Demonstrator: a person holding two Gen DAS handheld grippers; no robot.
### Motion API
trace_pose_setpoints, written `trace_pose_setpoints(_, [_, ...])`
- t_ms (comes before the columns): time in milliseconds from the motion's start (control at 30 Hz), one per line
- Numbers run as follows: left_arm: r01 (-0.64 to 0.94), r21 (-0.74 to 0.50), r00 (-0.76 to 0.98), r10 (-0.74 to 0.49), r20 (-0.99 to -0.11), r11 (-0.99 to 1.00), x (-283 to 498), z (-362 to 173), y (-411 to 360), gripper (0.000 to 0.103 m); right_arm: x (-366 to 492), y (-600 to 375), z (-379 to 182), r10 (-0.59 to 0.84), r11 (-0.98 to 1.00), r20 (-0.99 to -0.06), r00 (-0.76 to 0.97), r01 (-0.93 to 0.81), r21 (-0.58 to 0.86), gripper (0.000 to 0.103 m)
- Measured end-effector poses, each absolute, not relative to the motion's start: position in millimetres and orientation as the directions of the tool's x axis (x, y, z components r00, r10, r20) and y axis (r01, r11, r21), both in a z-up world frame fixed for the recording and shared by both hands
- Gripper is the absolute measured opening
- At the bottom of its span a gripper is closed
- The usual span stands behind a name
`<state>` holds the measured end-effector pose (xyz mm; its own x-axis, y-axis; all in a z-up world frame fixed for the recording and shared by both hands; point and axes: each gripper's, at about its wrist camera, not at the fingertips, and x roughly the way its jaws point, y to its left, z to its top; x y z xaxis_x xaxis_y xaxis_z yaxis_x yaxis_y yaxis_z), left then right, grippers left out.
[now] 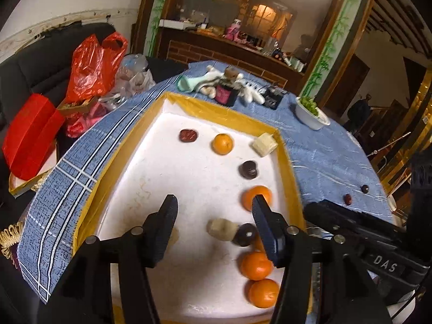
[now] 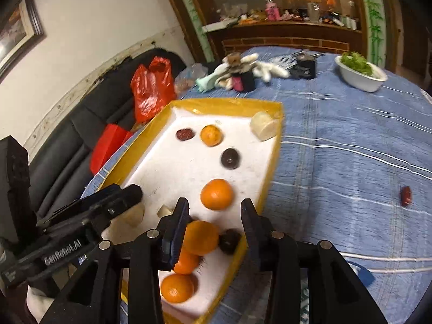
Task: Organize fruits
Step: 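Carry the mandarin and beige piece into the white tray and open both tools, then move both tools back toward the red date and dark plum on the cloth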
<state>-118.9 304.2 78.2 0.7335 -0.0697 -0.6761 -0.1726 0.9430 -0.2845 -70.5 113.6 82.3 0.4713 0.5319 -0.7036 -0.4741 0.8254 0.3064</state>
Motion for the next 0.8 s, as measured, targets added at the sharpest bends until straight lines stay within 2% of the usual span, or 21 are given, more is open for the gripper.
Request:
trace_pose_setpoints(133, [-0.127,-0.260,0.750,-0.079,-0.657,0.957,-129,94,280,0.066,-85,76,92,0.543,0.834,-0.669,0.508,-0.423,0.356,0.046])
trace_pose_setpoints(233, [-0.095,-0.217,0.759,-0.071,-0.648,0.972,-137,105,252,0.073,-103,40,96,0.524,0.851,-0.640,0.562,-0.369,0.373,0.054])
trace_pose_setpoints(300, [-0.069,-0.160,0.766,-0.050,-0.641,0.985,-144,114,227,0.078,-112,20,96,0.516,0.856,-0.623,0.588,-0.331,0.397,0.055])
trace_pose_setpoints(367, [-0.047,-0.077,0.781,-0.012,-0.624,0.996,-153,121,198,0.087,-122,-4,95,0.497,0.864,-0.610,0.617,-0.282,0.418,0.056])
trace_pose_setpoints(800, [0.083,0.111,0.803,0.000,-0.596,0.990,-188,138,86,0.090,-151,-95,84,0.382,0.884,-0.605,0.698,-0.085,0.460,0.059])
